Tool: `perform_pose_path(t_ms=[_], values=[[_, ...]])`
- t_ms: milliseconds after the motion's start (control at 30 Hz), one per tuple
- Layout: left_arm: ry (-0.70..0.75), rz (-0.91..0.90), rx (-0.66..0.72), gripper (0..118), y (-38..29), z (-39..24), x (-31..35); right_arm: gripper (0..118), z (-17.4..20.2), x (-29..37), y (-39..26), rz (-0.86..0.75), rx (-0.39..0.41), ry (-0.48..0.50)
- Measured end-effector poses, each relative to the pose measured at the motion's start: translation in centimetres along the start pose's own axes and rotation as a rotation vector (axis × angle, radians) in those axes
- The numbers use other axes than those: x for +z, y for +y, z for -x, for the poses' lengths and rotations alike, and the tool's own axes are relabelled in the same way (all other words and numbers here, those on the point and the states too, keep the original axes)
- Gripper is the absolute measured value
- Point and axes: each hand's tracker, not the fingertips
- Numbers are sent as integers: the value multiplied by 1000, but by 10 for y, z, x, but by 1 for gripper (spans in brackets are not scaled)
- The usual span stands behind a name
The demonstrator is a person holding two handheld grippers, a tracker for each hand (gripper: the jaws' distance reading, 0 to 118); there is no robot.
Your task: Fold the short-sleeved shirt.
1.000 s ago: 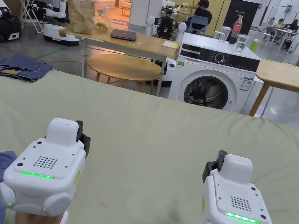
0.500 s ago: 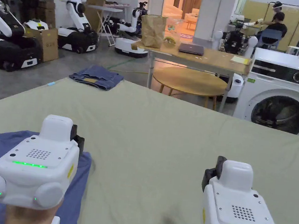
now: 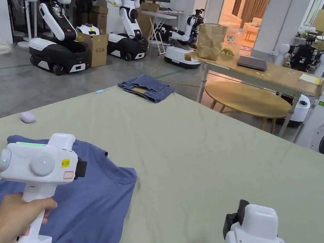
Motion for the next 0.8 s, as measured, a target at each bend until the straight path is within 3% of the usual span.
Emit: perform_pose_path(t_ms=[33, 100, 133, 367, 467, 567, 633, 733, 767, 800], values=[[-16, 30, 11, 28, 3, -1, -9, 0, -2, 0, 0, 5, 2, -4], [-45, 82, 52, 66, 8, -2, -27, 0, -9, -5, -3, 16, 9, -15], [-63, 104, 81, 73, 14, -1, -31, 0, -11, -5, -3, 21, 14, -23], [-91, 233, 127, 75, 17, -20, -90, 0, -31, -11, -8, 53, 18, -60], [-6, 359, 61, 75, 1, -33, -122, 0, -36, -10, -10, 63, 26, -73], [81, 237, -96, 77, -5, -51, -124, 0, -40, -10, -11, 72, 31, -81], [109, 202, -129, 72, -13, -57, -122, 0, -39, -7, -10, 77, 28, -87], [100, 196, -142, 51, -16, -61, -120, 0, -40, -7, -11, 89, 24, -84], [98, 193, -161, 39, -15, -63, -118, 0, -41, -7, -11, 90, 26, -81], [101, 191, -205, 13, -16, -66, -118, 0, -40, -6, -11, 89, 30, -80]])
